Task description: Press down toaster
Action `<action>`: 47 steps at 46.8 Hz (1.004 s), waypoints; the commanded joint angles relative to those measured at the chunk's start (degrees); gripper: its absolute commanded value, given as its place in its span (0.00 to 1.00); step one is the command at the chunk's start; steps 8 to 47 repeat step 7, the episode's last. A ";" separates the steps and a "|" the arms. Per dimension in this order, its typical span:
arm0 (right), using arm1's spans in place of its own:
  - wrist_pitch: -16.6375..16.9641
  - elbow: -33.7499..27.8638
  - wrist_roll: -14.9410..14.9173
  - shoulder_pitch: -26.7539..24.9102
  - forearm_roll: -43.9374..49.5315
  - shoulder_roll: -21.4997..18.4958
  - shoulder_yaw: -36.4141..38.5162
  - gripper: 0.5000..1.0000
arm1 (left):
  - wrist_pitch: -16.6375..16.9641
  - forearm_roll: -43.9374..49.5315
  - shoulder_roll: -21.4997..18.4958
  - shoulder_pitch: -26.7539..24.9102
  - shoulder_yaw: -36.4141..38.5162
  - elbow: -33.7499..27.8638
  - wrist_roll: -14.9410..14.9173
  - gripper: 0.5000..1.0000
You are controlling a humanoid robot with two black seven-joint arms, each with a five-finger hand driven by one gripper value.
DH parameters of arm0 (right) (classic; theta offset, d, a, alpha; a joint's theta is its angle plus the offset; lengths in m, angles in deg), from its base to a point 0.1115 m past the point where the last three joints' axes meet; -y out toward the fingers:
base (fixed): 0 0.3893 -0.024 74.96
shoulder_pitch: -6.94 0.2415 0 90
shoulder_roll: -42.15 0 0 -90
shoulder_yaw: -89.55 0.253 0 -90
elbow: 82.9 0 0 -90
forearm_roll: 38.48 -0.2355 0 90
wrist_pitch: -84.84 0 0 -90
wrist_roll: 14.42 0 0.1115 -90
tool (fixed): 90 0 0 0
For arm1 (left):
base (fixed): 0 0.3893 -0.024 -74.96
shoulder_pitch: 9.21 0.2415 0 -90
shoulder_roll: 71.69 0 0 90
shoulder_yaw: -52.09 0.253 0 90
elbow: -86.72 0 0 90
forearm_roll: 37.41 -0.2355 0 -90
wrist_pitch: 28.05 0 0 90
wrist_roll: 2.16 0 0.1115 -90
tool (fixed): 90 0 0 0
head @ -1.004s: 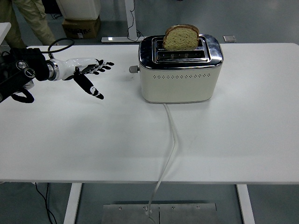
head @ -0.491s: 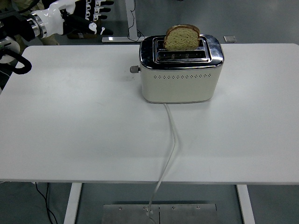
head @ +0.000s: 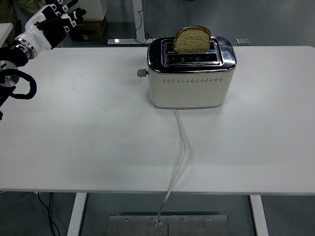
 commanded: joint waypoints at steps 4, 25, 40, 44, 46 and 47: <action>-0.01 -0.01 0.00 0.01 0.00 0.00 0.08 1.00 | 0.90 2.15 -0.01 3.59 -1.73 0.07 0.01 1.00; -0.01 -0.01 -0.09 0.01 0.00 0.00 -0.01 1.00 | 1.78 2.15 -0.01 4.55 -2.09 0.15 0.01 1.00; -0.01 -0.01 -0.09 0.01 0.00 0.00 -0.01 1.00 | 1.78 2.15 -0.01 4.55 -2.09 0.15 0.01 1.00; -0.01 -0.01 -0.09 0.01 0.00 0.00 -0.01 1.00 | 1.78 2.15 -0.01 4.55 -2.09 0.15 0.01 1.00; -0.01 -0.01 -0.09 0.01 0.00 0.00 -0.01 1.00 | 1.78 2.15 -0.01 4.55 -2.09 0.15 0.01 1.00; -0.01 -0.01 -0.09 0.01 0.00 0.00 -0.01 1.00 | 1.78 2.15 -0.01 4.55 -2.09 0.15 0.01 1.00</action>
